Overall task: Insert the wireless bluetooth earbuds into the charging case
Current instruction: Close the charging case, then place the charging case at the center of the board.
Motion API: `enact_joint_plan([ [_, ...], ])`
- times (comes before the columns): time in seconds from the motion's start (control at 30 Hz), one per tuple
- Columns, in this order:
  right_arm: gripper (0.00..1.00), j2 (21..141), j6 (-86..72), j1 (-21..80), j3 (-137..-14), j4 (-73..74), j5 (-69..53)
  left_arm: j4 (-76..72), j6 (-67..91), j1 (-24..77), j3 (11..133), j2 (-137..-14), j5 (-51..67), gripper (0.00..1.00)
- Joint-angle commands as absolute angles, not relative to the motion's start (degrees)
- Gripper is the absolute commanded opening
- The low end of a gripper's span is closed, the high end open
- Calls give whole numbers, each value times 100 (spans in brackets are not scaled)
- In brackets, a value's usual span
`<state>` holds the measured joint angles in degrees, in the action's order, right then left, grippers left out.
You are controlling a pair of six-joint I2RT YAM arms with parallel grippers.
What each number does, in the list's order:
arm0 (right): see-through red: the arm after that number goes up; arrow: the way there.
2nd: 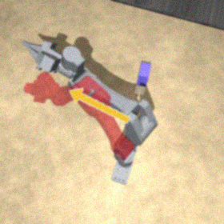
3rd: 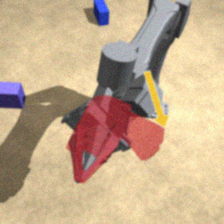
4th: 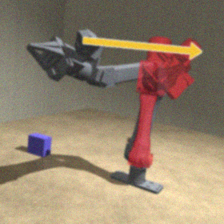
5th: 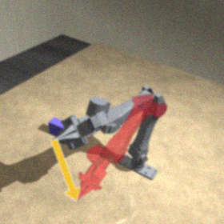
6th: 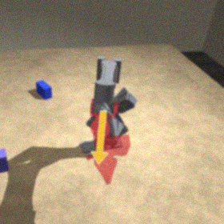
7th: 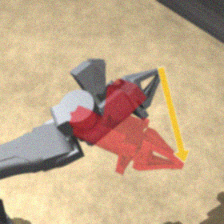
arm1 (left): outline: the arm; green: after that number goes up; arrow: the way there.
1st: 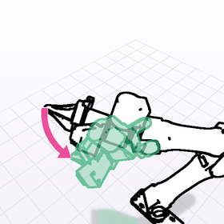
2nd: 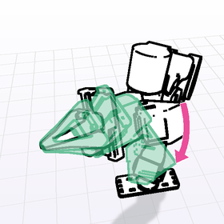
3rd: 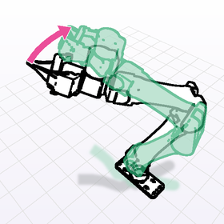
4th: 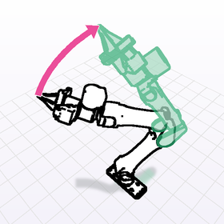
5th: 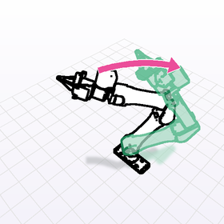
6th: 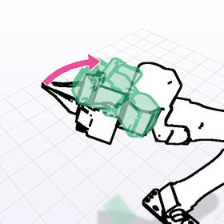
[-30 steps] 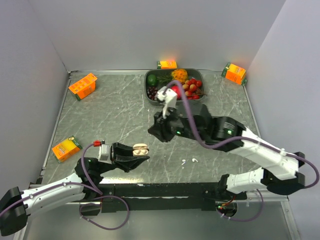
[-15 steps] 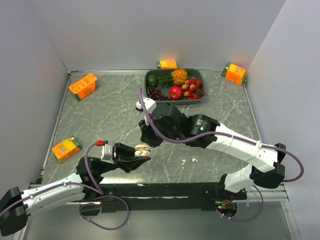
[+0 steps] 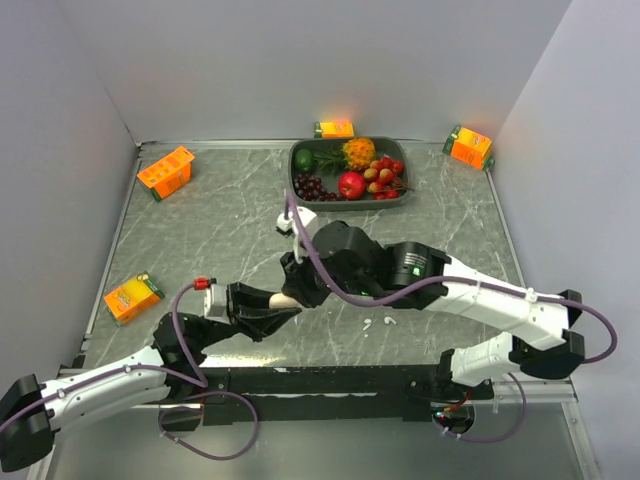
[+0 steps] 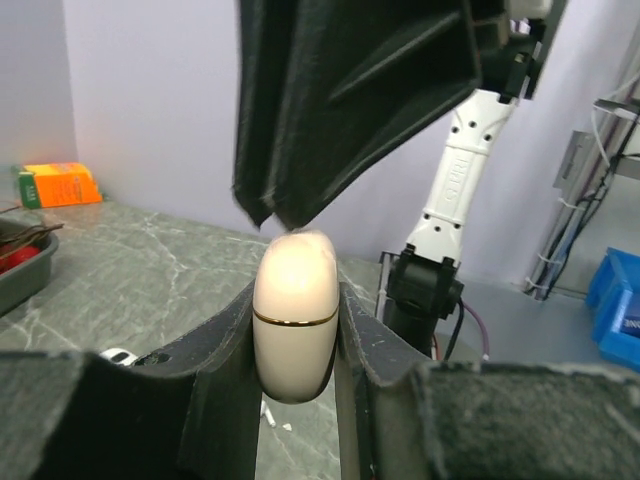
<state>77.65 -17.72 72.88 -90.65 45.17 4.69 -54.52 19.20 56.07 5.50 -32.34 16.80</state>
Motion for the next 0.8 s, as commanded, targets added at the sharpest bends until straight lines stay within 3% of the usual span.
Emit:
enact_joint_plan([
  [0.0,35,6657,-2214,7147,-8641,4106,1335,-4918,2160,5599,879,-3199,639,1],
  [0.13,40,6074,-2557,6523,-7982,3893,1336,-3172,3258,5450,1186,-3401,-1358,1],
  [0.23,40,5968,-2672,6346,-7666,3946,1327,-2115,4050,4934,1634,-3910,-1592,1],
  [0.37,41,5906,-2716,6319,-7278,3780,1301,-1135,4245,4090,2739,-5321,-529,1],
  [0.53,42,5862,-2663,6267,-6979,3648,1362,-1475,4359,2939,3278,-6756,1505,1],
  [0.77,43,5757,-2628,6188,-6619,3402,1248,-942,4334,2250,4630,-8909,2381,1],
])
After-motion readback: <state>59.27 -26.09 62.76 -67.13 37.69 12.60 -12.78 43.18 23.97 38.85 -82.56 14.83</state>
